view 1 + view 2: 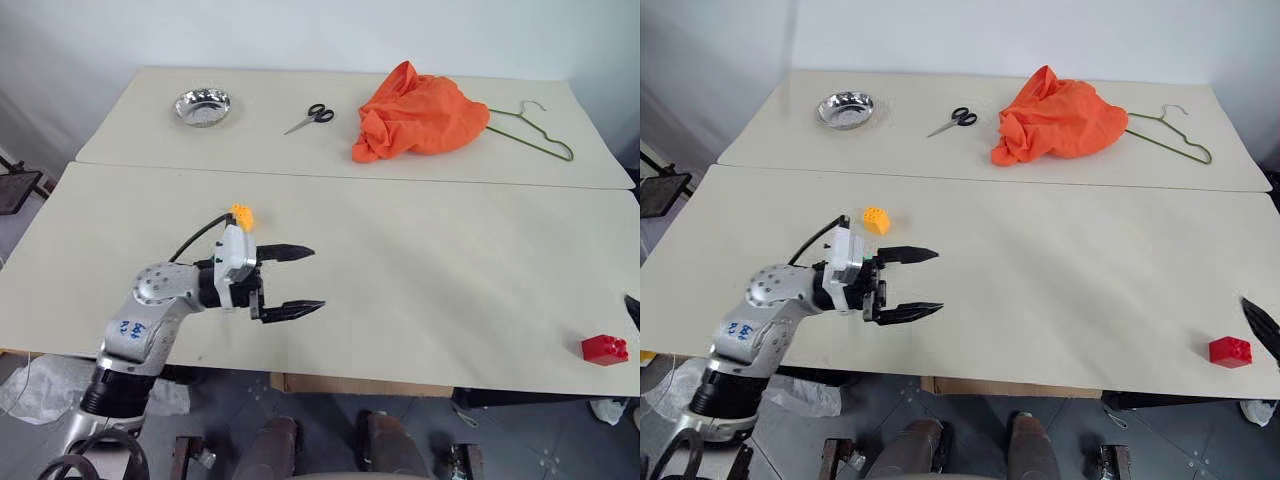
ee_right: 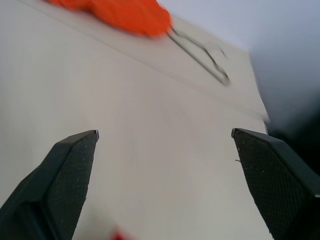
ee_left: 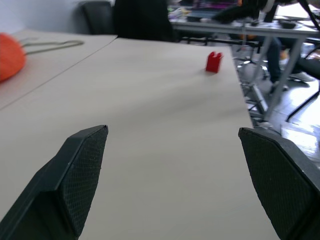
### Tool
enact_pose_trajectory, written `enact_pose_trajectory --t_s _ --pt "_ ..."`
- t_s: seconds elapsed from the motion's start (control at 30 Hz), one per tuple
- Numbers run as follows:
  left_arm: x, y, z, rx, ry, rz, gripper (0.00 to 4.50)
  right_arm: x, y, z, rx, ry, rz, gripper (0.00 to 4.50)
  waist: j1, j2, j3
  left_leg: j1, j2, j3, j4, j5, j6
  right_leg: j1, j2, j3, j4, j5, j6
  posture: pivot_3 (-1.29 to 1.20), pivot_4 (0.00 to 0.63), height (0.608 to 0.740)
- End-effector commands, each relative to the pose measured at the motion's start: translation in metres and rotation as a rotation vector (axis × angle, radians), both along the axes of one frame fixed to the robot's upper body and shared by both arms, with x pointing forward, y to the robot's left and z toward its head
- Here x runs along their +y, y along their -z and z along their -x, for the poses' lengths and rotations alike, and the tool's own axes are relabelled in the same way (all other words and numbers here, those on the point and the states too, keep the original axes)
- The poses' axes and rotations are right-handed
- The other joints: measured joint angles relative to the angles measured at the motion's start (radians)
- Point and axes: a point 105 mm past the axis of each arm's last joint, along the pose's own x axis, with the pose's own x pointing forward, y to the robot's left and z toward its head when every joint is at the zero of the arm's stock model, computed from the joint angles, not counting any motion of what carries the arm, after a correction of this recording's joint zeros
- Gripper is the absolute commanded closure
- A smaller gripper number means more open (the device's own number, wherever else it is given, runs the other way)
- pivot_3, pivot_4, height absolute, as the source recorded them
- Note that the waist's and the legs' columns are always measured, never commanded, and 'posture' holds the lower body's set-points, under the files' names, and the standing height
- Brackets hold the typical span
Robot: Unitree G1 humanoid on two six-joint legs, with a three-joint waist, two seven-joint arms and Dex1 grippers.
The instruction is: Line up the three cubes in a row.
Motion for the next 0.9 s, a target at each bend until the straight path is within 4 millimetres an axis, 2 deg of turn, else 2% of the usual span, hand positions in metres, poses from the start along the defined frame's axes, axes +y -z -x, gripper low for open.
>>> enact_pose_trajectory --t_s 0.03,0.13,0.27,0.37,0.43,0.5,0.57,0.73,0.83,0.9 --pt "0.002 0.006 -0.001 -0.021 0.006 -0.034 0.05 -0.017 -0.001 0.025 -0.033 0.127 -0.010 0.00 -0.011 0.001 -0.001 0.001 0.001 0.002 -0.001 0.000 0.000 0.000 0.000 0.002 0.000 0.000 0.000 0.00 0.150 0.740" --pt "0.003 0.010 -0.002 -0.027 0.000 -0.055 0.05 -0.010 0.011 0.030 0.011 0.120 -0.070 0.00 -0.026 0.001 -0.001 0.003 0.004 0.006 -0.001 0.000 0.000 0.000 0.000 0.006 0.001 0.000 0.001 0.00 0.150 0.740" --pt "0.006 0.016 0.000 0.003 0.001 -0.083 0.05 0.013 -0.003 0.005 -0.012 0.044 -0.282 0.00 -0.029 0.001 0.000 0.010 0.005 0.014 -0.001 -0.002 0.004 0.001 0.000 0.016 0.006 0.000 0.001 0.00 0.150 0.740" --pt "0.008 0.019 0.003 0.003 0.001 -0.095 0.05 0.027 -0.001 -0.009 0.141 0.010 -0.300 0.00 -0.025 0.002 -0.001 0.013 0.005 0.017 -0.001 -0.003 0.005 0.002 0.001 0.023 0.007 0.000 0.001 0.00 0.150 0.740" --pt "0.008 0.019 0.003 0.004 -0.002 -0.092 0.05 0.025 0.000 -0.014 0.197 0.036 -0.266 0.00 -0.021 0.000 0.000 0.012 0.005 0.017 -0.001 -0.003 0.006 0.001 0.001 0.024 0.007 0.000 0.001 0.00 0.150 0.740" --pt "0.008 0.021 0.004 0.003 -0.005 -0.097 0.05 0.017 0.004 -0.023 0.311 0.151 -0.225 0.00 -0.013 0.000 0.000 0.011 0.006 0.015 0.000 -0.004 0.005 0.001 0.001 0.024 0.006 0.000 0.001 0.00 0.150 0.740" --pt "0.009 0.023 0.004 0.003 -0.010 -0.098 0.05 0.015 0.002 -0.029 0.345 0.202 -0.215 0.00 -0.007 0.000 0.000 0.010 0.005 0.016 0.001 -0.003 0.003 0.000 0.001 0.025 0.006 0.001 0.001 0.00 0.150 0.740" --pt "0.009 0.024 0.005 0.002 -0.025 -0.098 0.05 0.020 0.025 -0.028 0.513 0.287 -0.200 0.00 0.006 -0.001 0.000 0.007 0.006 0.015 0.000 -0.002 0.002 -0.001 0.001 0.024 0.003 0.001 0.002 0.00 0.150 0.740" --pt "0.010 0.024 0.005 -0.003 -0.031 -0.100 0.05 0.022 0.046 -0.024 0.578 0.319 -0.258 0.00 0.006 -0.001 0.000 0.006 0.006 0.016 0.001 -0.002 0.002 -0.001 0.001 0.024 0.001 0.002 0.003 0.00 0.150 0.740" --pt "0.010 0.024 0.004 -0.007 -0.035 -0.102 0.05 0.023 0.052 -0.024 0.582 0.325 -0.296 0.00 0.005 -0.001 0.000 0.004 0.005 0.016 0.002 -0.002 0.002 -0.002 0.001 0.024 0.001 0.002 0.004 0.00 0.150 0.740"
